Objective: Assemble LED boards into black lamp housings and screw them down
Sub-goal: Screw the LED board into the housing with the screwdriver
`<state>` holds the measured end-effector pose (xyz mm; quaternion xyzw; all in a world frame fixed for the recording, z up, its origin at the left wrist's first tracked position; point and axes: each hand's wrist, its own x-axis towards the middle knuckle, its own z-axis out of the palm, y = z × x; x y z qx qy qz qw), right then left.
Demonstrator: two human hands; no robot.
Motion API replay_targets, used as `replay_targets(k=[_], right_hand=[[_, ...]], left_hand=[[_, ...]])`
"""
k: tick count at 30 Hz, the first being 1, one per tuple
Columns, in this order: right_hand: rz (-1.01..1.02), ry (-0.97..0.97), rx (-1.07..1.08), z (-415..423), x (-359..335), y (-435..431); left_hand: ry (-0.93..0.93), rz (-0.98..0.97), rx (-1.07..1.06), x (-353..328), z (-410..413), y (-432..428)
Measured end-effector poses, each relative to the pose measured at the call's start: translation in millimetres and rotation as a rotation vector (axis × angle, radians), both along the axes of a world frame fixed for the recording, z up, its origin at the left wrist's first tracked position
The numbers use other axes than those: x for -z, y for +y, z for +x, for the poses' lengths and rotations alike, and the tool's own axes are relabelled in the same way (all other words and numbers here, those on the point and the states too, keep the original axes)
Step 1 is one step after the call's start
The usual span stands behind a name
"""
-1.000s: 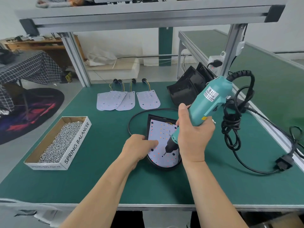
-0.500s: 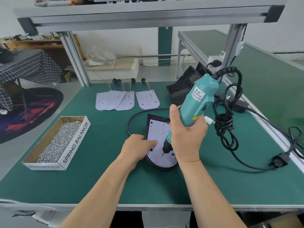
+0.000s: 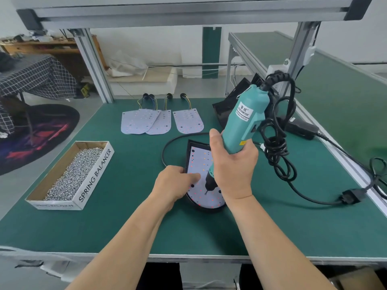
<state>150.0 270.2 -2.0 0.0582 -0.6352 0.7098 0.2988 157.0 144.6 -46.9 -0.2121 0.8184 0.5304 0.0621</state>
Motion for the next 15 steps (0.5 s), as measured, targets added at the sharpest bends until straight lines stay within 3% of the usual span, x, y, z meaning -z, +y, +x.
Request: replay_targets(k=[11,15], right_hand=[[-0.038,0.062,-0.08,24.3,-11.5,13.7],[-0.016,0.09,-0.223,20.5,-31.3,20.8]], left_hand=[[-0.035,0.006,0.031,-10.6,3.9,1.2],[-0.029,-0.059,0.054,-11.1,6.6,3.4]])
